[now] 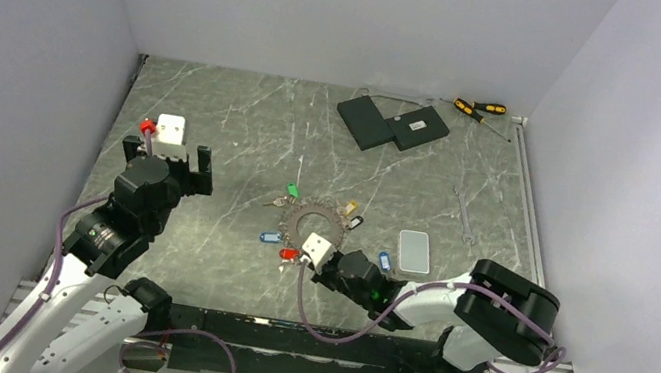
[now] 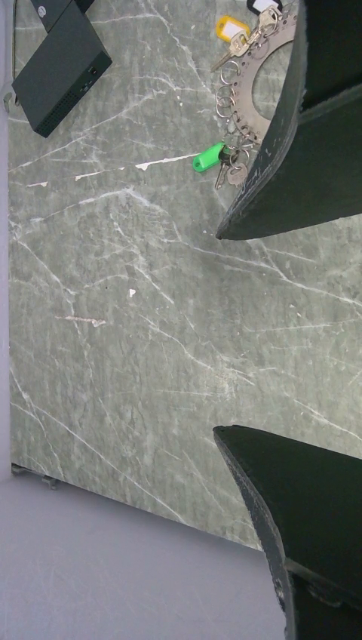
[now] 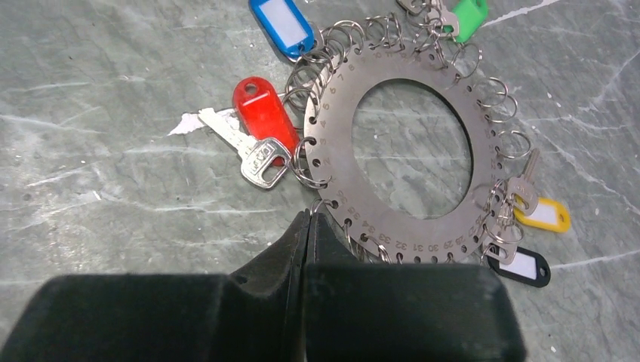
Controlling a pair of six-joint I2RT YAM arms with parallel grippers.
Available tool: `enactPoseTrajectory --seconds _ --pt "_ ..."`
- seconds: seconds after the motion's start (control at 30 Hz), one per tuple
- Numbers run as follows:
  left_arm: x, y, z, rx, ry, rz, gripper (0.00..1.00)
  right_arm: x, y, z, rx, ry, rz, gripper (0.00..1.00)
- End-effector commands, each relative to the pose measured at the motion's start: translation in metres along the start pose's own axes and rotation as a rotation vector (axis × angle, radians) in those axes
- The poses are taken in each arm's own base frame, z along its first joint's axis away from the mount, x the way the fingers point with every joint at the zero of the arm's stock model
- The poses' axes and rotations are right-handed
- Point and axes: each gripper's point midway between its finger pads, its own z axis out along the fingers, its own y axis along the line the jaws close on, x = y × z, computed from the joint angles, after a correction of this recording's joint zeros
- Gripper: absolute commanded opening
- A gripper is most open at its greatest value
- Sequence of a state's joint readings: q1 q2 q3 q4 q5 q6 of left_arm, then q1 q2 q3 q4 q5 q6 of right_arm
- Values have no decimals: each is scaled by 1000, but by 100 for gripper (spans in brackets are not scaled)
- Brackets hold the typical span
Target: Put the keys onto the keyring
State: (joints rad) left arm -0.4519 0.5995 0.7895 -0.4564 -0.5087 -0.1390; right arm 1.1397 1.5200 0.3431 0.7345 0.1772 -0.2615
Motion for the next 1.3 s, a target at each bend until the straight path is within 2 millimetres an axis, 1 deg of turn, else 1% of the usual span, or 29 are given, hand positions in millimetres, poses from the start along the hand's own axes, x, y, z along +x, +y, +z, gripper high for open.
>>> enactPoseTrajectory --seconds 0.0,0.13,0.23,0.37,0.53,0.87,0.9,1.07,1.17,1.27 --pt "-11 -1 -2 11 -33 -16 97 -24 2 -5 -14 -90 63 0" --pt "-11 -1 -2 12 -34 -15 97 -30 5 -9 -29 -109 90 0" --pt "-11 -3 -1 23 -32 -14 97 -40 1 -13 -18 -142 107 0" --pt "-12 -14 -3 90 -34 -13 97 -63 -4 -19 -15 -215 138 0" --pt "-13 -28 -6 174 -37 -9 96 -82 -8 -22 -9 -270 189 0" --pt "-17 -66 -20 407 -52 6 90 -121 -20 -34 16 -389 282 0" --pt "-17 -70 -22 435 -53 7 90 -127 -22 -36 20 -411 290 0" --pt "-17 -95 -32 583 -49 -11 89 -145 -32 -44 47 -480 323 0" --pt "-15 -107 -30 619 -5 -73 88 -152 -37 -44 70 -508 336 0" --pt "-15 -114 -22 587 93 -202 82 -156 -42 -41 97 -527 342 0"
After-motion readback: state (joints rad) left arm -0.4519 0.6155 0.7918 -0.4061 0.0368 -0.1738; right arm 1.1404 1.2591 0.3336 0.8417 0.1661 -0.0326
